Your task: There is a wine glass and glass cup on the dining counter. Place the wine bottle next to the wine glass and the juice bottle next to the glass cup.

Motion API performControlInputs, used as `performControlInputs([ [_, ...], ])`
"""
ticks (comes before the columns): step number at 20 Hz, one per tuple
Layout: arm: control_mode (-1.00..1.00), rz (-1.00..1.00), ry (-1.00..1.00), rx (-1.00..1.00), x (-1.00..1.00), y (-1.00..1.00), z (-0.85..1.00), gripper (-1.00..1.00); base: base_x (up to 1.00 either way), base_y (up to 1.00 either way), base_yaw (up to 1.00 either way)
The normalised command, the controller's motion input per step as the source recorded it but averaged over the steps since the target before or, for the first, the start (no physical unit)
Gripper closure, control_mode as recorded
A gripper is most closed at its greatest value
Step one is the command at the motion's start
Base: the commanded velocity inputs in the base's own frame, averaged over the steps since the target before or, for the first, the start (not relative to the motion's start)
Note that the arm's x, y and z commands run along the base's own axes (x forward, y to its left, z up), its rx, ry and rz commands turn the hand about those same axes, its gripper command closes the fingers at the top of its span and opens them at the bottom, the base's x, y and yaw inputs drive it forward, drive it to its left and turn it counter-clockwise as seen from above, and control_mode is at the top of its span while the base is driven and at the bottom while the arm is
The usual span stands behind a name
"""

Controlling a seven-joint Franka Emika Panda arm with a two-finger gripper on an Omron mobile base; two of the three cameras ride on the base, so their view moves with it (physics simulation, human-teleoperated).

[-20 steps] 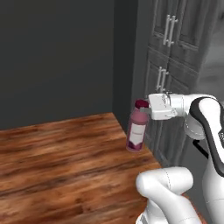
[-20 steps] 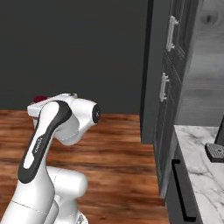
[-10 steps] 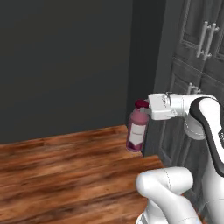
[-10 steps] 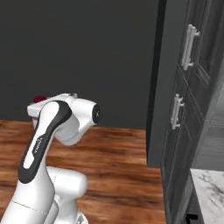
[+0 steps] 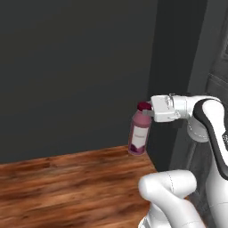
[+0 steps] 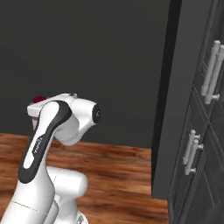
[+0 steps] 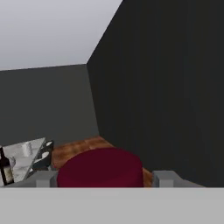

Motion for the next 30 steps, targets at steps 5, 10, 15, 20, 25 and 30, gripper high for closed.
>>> performControlInputs([
  [5,1.0,0.0,0.0,0.0,0.0,0.0,0.0,1.0,0.99,0.0,0.13],
  [10,1.0,0.0,0.0,0.0,0.0,0.0,0.0,1.0,0.96,0.0,0.15],
  [15,1.0,0.0,0.0,0.0,0.0,0.0,0.0,1.0,0.59,0.16,0.42],
  [20,1.0,0.0,0.0,0.0,0.0,0.0,0.0,1.0,0.58,0.16,0.55],
  [25,1.0,0.0,0.0,0.0,0.0,0.0,0.0,1.0,0.56,0.05,0.59],
  [30,1.0,0.0,0.0,0.0,0.0,0.0,0.0,1.0,0.53,0.0,0.65],
])
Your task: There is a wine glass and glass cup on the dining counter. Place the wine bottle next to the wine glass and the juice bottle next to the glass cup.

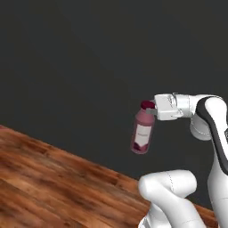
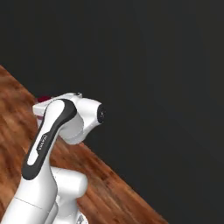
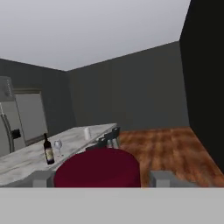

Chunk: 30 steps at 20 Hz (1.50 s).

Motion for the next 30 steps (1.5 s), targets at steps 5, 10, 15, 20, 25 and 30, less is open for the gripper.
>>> performControlInputs([
  [5,1.0,0.0,0.0,0.0,0.0,0.0,0.0,1.0,0.63,0.0,0.68],
  [10,1.0,0.0,0.0,0.0,0.0,0.0,0.0,1.0,0.84,-0.07,0.67],
  [15,1.0,0.0,0.0,0.0,0.0,0.0,0.0,1.0,1.0,-0.19,0.56],
  [20,1.0,0.0,0.0,0.0,0.0,0.0,0.0,1.0,1.0,-0.27,0.45],
  [25,1.0,0.0,0.0,0.0,0.0,0.0,0.0,1.0,1.0,-0.23,0.45],
  [30,1.0,0.0,0.0,0.0,0.0,0.0,0.0,1.0,1.0,-0.26,0.48],
])
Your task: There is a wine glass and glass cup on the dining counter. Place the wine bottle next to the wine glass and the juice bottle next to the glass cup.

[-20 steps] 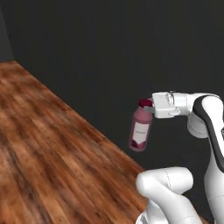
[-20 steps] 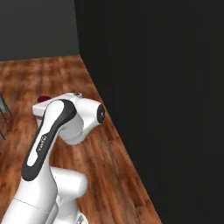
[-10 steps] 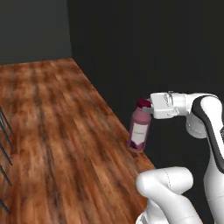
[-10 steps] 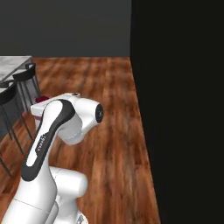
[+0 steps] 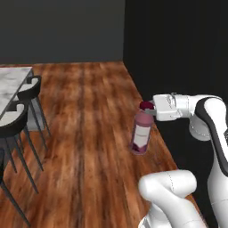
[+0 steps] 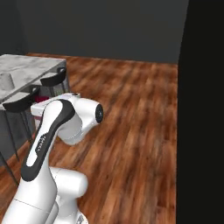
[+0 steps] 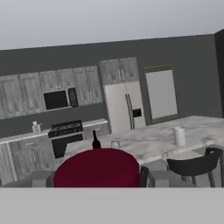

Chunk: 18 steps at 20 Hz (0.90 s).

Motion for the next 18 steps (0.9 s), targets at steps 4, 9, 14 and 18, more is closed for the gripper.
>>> performControlInputs([
  [4,1.0,0.0,0.0,0.0,0.0,0.0,0.0,1.0,1.0,-0.31,0.48],
  [9,1.0,0.0,0.0,0.0,0.0,0.0,0.0,1.0,1.0,-0.34,0.49],
  [14,1.0,0.0,0.0,0.0,0.0,0.0,0.0,1.0,1.0,-0.42,0.51],
  [18,1.0,0.0,0.0,0.0,0.0,0.0,0.0,1.0,0.99,-0.44,0.54],
])
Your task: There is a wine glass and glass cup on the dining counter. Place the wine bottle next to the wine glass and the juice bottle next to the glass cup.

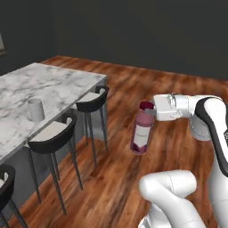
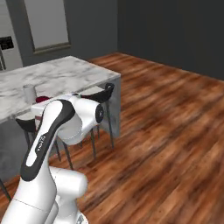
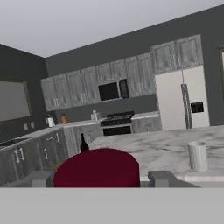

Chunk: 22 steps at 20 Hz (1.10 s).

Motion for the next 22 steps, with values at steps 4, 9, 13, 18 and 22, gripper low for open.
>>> performControlInputs([
  [4,1.0,0.0,0.0,0.0,0.0,0.0,0.0,1.0,0.84,-0.42,0.56],
  [9,1.0,0.0,0.0,0.0,0.0,0.0,0.0,1.0,0.69,-0.38,0.57],
  [13,1.0,0.0,0.0,0.0,0.0,0.0,0.0,1.0,0.64,-0.34,0.58],
  [18,1.0,0.0,0.0,0.0,0.0,0.0,0.0,1.0,0.62,-0.44,0.57],
  [22,1.0,0.0,0.0,0.0,0.0,0.0,0.0,1.0,0.62,-0.51,0.55],
])
